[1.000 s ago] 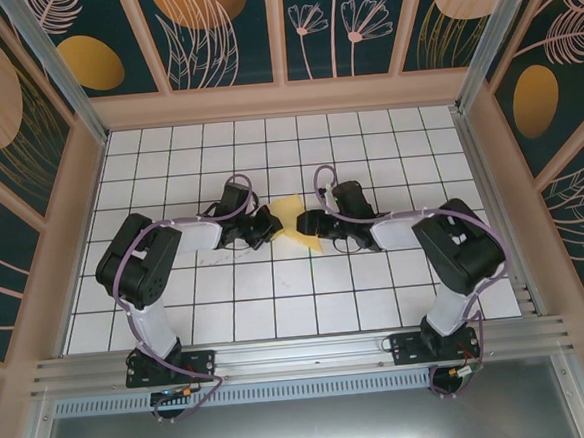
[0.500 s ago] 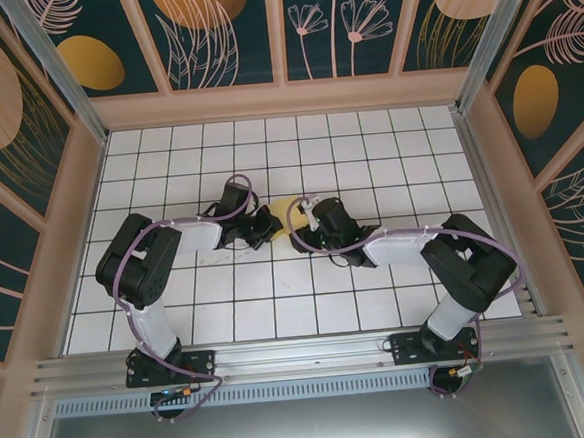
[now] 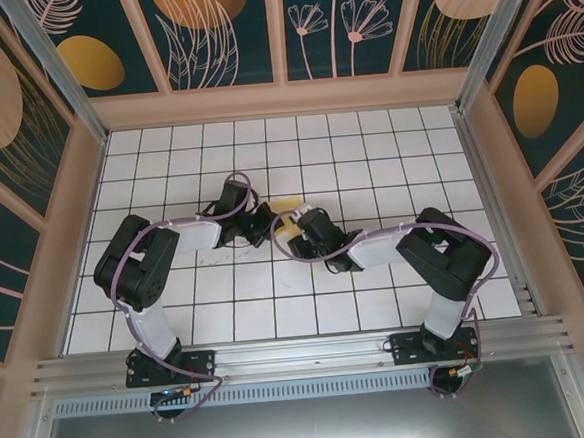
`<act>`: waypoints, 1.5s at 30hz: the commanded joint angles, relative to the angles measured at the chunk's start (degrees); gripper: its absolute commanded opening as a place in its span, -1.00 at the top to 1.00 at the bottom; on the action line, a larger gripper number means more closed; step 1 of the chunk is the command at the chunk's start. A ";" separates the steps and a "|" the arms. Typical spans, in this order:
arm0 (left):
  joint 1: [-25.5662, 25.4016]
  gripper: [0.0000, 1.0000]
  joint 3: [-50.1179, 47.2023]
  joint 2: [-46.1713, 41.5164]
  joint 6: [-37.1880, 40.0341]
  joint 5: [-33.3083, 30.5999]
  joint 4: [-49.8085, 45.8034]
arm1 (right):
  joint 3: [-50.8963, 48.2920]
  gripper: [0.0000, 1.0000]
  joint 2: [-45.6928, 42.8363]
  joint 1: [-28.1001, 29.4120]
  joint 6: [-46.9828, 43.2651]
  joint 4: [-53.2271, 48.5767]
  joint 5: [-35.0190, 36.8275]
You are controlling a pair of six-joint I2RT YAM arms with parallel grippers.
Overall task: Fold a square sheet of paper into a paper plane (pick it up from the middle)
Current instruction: Fold the wing for the fifth time at the center of the table.
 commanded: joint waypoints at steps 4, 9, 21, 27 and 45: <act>-0.42 1.00 1.37 -1.46 -0.85 1.43 0.90 | 1.43 0.01 2.86 2.05 -1.56 2.32 8.19; -0.39 1.00 1.38 -1.50 -0.98 1.52 0.85 | 1.20 0.06 3.52 2.79 -2.95 3.71 10.92; -0.40 1.00 1.66 -1.58 -0.63 1.19 -0.22 | 1.05 0.26 4.42 3.42 -5.96 5.79 14.19; -0.40 0.81 2.24 -1.85 -0.20 0.78 -0.94 | 0.16 0.65 3.78 3.43 -6.23 6.14 15.62; 5.03 -0.09 -3.54 -13.29 0.78 -10.49 -3.43 | -1.43 0.90 -0.76 1.29 -4.43 6.28 3.20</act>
